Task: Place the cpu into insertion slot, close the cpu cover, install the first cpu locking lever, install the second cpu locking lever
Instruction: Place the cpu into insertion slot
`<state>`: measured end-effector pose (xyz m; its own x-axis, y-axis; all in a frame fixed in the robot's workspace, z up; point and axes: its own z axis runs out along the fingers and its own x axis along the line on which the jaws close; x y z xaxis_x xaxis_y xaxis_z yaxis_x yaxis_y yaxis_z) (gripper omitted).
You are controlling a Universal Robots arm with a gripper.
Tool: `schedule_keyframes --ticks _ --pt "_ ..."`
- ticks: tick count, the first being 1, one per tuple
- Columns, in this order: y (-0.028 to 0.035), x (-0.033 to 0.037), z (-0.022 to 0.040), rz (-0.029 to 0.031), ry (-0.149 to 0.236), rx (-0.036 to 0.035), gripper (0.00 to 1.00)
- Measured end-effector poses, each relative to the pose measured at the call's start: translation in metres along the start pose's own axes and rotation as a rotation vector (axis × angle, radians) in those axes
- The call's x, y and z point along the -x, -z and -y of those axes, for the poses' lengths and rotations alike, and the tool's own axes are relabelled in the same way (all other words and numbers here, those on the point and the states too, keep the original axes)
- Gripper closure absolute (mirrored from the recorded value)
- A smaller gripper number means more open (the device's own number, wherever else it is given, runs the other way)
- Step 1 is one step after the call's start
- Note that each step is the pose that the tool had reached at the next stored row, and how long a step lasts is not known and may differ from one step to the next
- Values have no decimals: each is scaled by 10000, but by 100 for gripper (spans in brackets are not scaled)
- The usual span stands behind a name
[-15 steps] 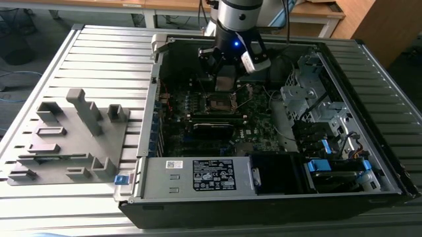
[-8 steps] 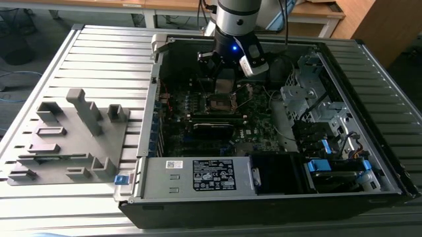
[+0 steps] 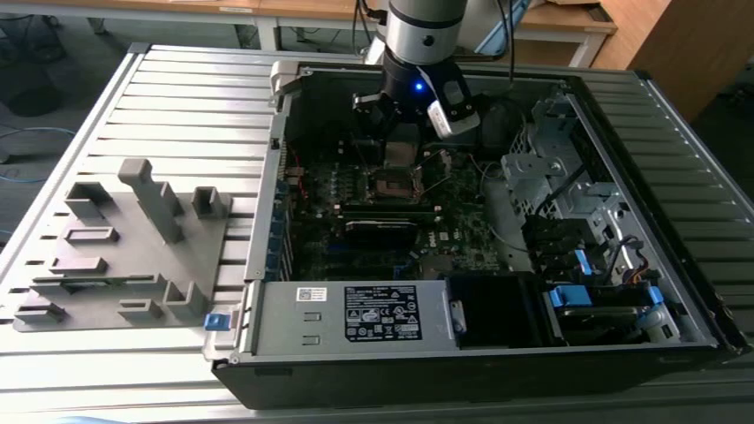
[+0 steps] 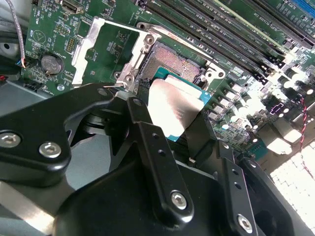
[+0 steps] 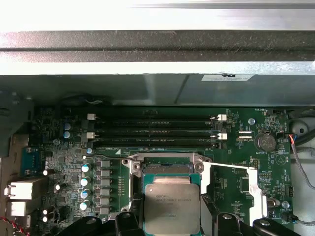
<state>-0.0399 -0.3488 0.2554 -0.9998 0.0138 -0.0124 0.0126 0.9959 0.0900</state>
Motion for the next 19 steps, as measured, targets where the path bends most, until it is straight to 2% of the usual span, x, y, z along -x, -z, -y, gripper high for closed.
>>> schedule_keyframes --ticks 6,9,12,16,19 --pt "0 0 0 0 -12 0 46" --pt "-1 0 0 12 -135 -2 46" --pt "-3 0 0 39 -438 -6 46" --pt "-6 0 1 102 -1126 -13 46" --pt "-6 0 1 111 -1220 -14 46"
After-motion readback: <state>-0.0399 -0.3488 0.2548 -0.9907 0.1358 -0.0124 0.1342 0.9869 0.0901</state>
